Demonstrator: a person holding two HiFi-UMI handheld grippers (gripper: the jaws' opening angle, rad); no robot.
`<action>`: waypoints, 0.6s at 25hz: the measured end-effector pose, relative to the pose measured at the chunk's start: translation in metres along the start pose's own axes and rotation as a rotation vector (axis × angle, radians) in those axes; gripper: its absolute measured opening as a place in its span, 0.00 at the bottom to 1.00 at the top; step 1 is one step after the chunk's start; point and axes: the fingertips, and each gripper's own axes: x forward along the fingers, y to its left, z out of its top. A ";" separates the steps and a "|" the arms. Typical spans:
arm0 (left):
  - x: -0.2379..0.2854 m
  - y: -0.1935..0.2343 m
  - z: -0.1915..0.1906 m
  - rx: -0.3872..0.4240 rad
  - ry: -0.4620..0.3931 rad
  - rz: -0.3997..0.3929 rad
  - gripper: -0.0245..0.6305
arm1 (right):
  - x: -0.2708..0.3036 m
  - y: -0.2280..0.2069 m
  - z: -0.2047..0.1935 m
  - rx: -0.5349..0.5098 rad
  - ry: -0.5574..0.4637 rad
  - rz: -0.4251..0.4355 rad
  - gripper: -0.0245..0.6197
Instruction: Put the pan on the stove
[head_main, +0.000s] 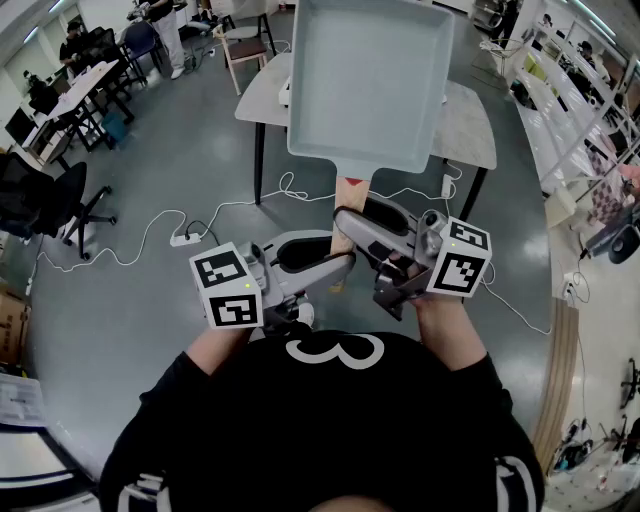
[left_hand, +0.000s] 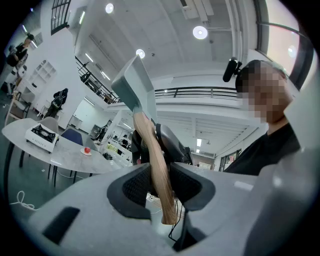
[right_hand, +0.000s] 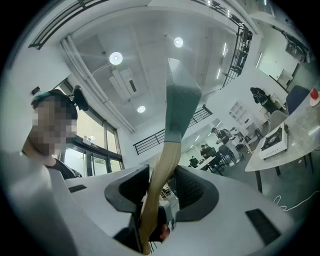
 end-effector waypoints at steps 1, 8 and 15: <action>0.002 -0.002 -0.001 0.001 -0.001 0.002 0.23 | -0.002 0.001 0.000 0.000 0.001 0.001 0.27; 0.004 -0.006 -0.003 -0.012 -0.003 0.003 0.23 | -0.005 0.004 -0.001 0.006 0.006 -0.007 0.27; 0.003 -0.002 -0.002 -0.030 -0.003 -0.023 0.24 | -0.002 -0.002 -0.001 0.013 0.007 -0.020 0.27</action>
